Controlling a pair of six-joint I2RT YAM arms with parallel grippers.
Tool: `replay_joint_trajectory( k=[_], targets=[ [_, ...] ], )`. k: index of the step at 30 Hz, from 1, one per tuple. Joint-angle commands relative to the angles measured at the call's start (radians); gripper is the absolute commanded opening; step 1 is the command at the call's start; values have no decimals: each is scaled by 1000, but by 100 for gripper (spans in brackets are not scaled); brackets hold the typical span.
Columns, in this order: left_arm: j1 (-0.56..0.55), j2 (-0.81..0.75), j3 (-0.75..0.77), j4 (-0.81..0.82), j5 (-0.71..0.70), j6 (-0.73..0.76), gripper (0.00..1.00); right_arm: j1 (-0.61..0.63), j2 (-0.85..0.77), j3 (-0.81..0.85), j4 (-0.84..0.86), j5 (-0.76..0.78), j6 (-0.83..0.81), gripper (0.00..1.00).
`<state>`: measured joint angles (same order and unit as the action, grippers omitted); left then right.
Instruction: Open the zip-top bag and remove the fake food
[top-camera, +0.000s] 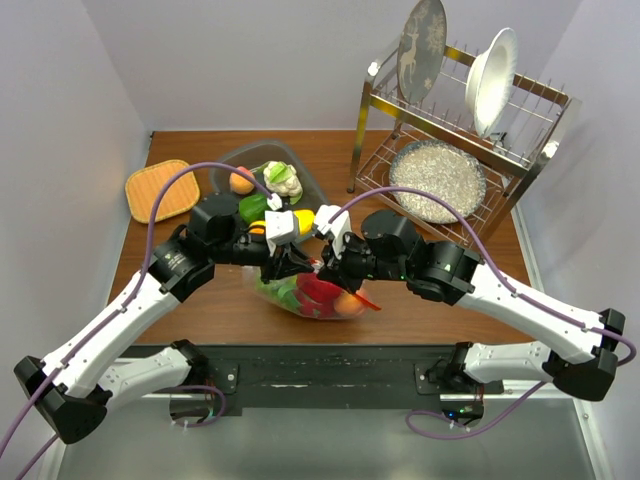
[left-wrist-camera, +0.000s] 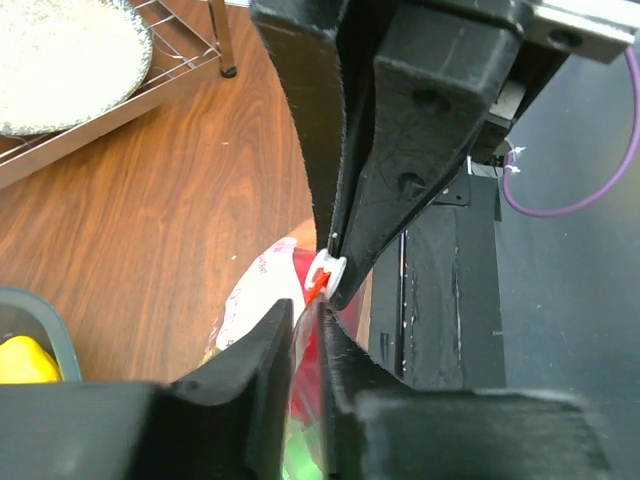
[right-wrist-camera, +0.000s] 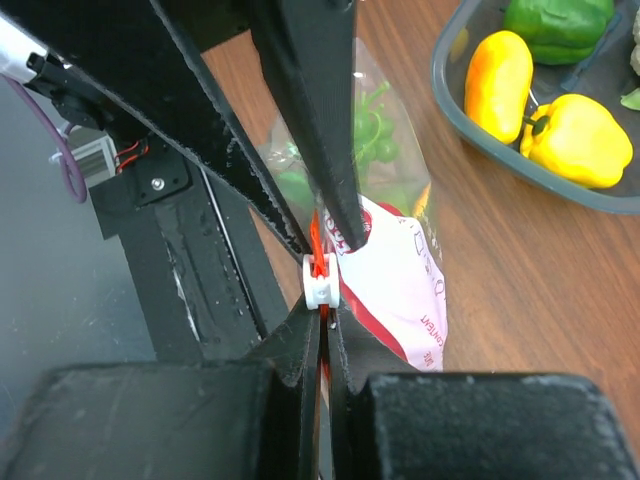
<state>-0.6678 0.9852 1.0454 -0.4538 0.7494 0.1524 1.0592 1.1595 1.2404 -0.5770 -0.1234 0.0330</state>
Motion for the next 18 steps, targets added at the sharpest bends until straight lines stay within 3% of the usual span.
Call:
replay_joint_trajectory(
  k=[1, 2, 5, 6, 9, 12, 14, 18],
  targets=[
    [4, -10, 27, 7, 42, 12, 7, -5, -11, 60, 66, -12, -8, 0],
    [5, -17, 24, 16, 45, 7, 0, -4, -11, 51, 71, -12, -10, 0],
    [4, -43, 2, 59, 47, -11, 0, -4, -11, 16, 95, -9, -7, 2],
    [5, -51, -1, 63, 42, -13, 0, -5, -23, 5, 103, -7, -10, 19],
    [5, -82, -18, 79, 16, -11, 0, -5, -63, -44, 152, 34, -25, 44],
    [5, -97, -25, 87, 15, -13, 0, -5, -119, -79, 201, 62, -56, 47],
    [4, -95, -22, 83, 5, -10, 0, -5, -142, -91, 236, 51, -61, 42],
    [5, -95, -18, 79, 2, -7, 0, -5, -146, -91, 284, 10, -76, 41]
  ],
)
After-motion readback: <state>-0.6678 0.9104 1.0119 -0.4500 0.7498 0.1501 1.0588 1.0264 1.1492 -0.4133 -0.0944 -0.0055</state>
